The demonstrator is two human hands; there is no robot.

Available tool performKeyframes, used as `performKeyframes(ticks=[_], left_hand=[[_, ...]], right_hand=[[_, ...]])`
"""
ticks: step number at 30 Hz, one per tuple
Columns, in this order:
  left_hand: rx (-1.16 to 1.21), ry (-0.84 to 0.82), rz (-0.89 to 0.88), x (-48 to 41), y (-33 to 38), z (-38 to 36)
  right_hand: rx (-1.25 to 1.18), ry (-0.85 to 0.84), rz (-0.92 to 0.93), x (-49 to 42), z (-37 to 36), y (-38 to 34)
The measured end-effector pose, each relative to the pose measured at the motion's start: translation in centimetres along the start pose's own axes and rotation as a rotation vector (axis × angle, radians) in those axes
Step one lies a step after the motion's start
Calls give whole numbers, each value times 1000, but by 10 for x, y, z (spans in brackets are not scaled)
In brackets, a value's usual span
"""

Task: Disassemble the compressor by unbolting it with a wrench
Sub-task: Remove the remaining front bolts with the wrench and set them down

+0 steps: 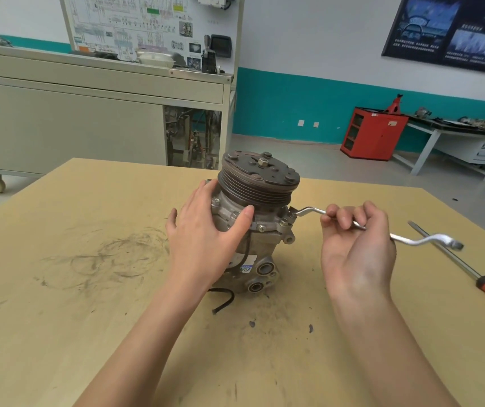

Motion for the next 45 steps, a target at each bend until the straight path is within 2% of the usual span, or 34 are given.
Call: performKeyframes(ticks=[5,8,10,13,15,17,21,24,27,30,39,42,45], left_hand=[[3,2,-4,0,0,0],[3,7,-4,-1,0,0],[4,10,-10,-1,1,0],[12,15,-14,0,1,0],[9,15,-11,0,1,0],[2,12,-8,-1,0,0],[-2,15,-5,0,1,1],[1,9,-9,0,1,0],[4,8,-11,0,1,0],[15,26,-14,0,2,0],[26,39,-14,0,2,0],[24,38,-14,0,2,0],[15,26,-15,0,1,-1]], right_hand=[[121,-173,243,22,11,17],[90,-257,233,10,14,16],[-9,-221,33,-21,13,11],[-143,-161,-406,-74,-2,18],[-228,-217,-692,-92,-18,37],[-182,-285,-834,-100,-29,54],[75,-422,-749,-112,-42,44],[56,-266,-641,-111,-40,11],[70,-75,-344,-82,-28,-9],[35,7,-160,-42,-14,-7],[-7,-58,96,10,5,14],[-63,-114,64,-2,12,15],[-137,-78,-242,-53,7,16]])
Point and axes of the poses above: each hand's wrist, its own x-axis away from the middle knuckle, its own z-axis out of the back of the hand, y = z × x, the point moved 2 cm from there along -x, towards the middle knuckle, and after that the axes turned 9 degrees about y, right-handed, at the moved point
